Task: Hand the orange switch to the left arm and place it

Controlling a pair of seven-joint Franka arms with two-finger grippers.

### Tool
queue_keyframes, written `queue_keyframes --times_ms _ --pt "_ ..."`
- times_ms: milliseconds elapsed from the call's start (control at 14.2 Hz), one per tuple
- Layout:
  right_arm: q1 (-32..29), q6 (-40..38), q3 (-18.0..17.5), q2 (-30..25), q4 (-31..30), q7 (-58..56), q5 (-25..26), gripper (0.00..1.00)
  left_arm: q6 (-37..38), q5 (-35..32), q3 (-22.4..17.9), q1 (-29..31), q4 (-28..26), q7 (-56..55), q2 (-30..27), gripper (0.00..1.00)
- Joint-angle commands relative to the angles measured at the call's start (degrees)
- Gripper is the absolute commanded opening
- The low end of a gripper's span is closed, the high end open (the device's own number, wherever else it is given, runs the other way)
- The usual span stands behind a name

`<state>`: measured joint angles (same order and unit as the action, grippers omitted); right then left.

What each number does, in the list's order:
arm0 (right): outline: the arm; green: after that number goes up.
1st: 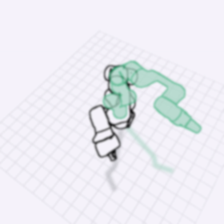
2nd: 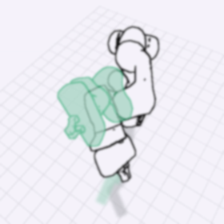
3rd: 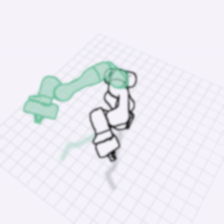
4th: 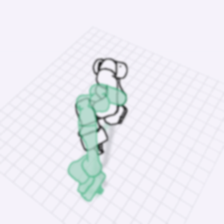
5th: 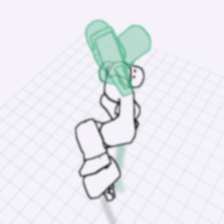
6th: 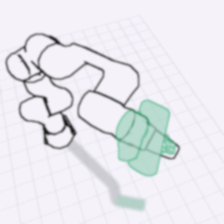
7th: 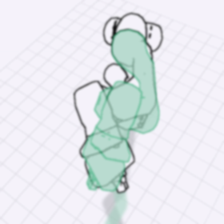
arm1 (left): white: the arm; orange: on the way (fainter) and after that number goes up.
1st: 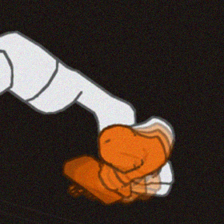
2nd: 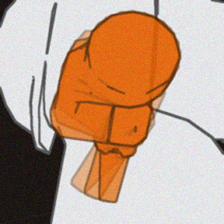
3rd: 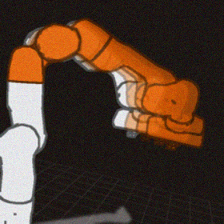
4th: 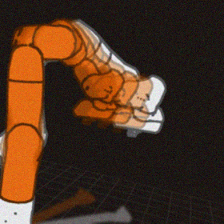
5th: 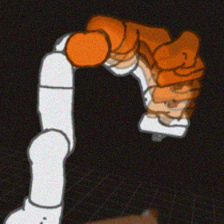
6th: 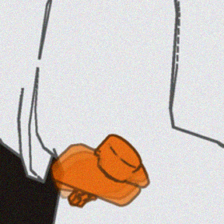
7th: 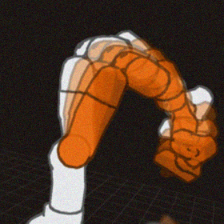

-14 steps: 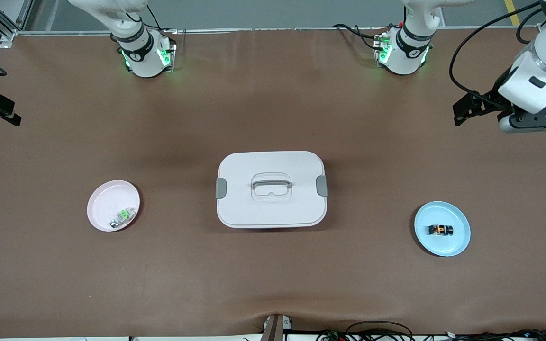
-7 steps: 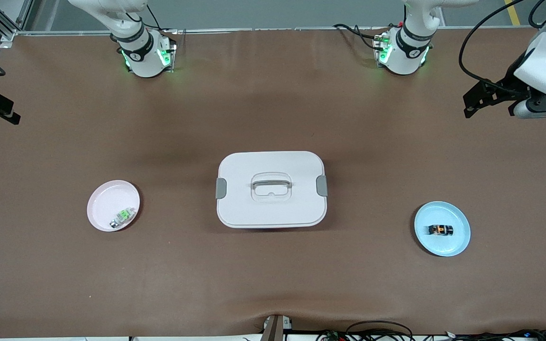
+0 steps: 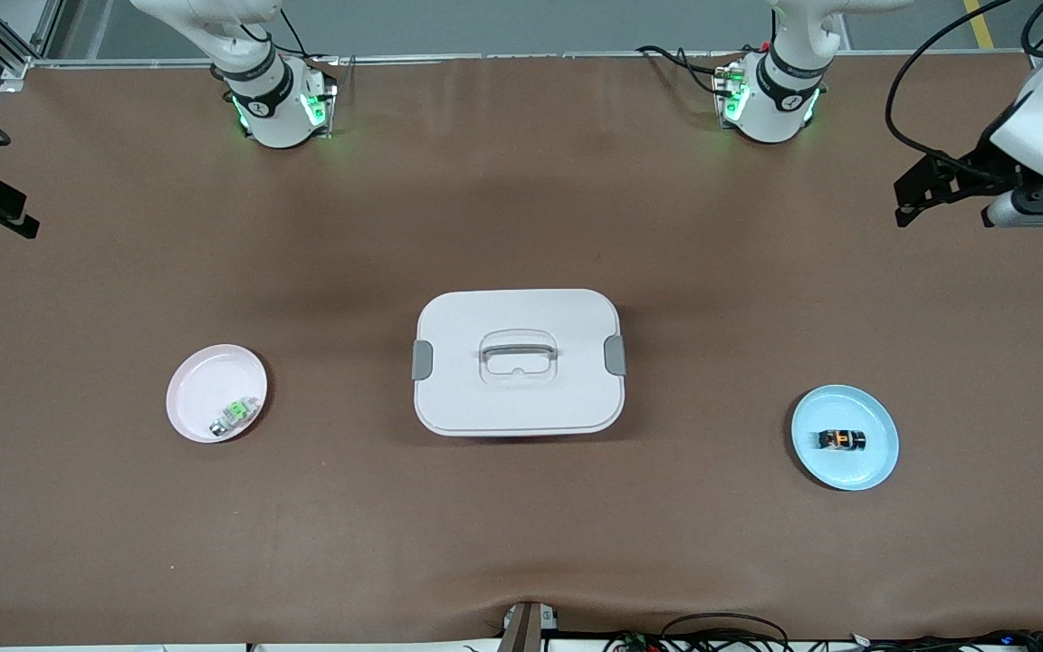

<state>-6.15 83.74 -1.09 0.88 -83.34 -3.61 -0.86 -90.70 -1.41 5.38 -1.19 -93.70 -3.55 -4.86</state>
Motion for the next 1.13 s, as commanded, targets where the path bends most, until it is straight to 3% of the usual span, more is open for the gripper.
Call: queue_keyframes --times_ms 0,1059 --pt "-0.3 -0.2 -0.2 -0.8 -0.2 0.8 -0.5 1.00 1.9 0.8 -0.2 0.8 -0.6 2.3 -1.3 1.00" --pt "-0.4 0.4 -0.1 -0.7 -0.2 0.5 -0.4 1.00 4.3 0.1 -0.5 1.0 2.7 2.8 -0.5 1.00"
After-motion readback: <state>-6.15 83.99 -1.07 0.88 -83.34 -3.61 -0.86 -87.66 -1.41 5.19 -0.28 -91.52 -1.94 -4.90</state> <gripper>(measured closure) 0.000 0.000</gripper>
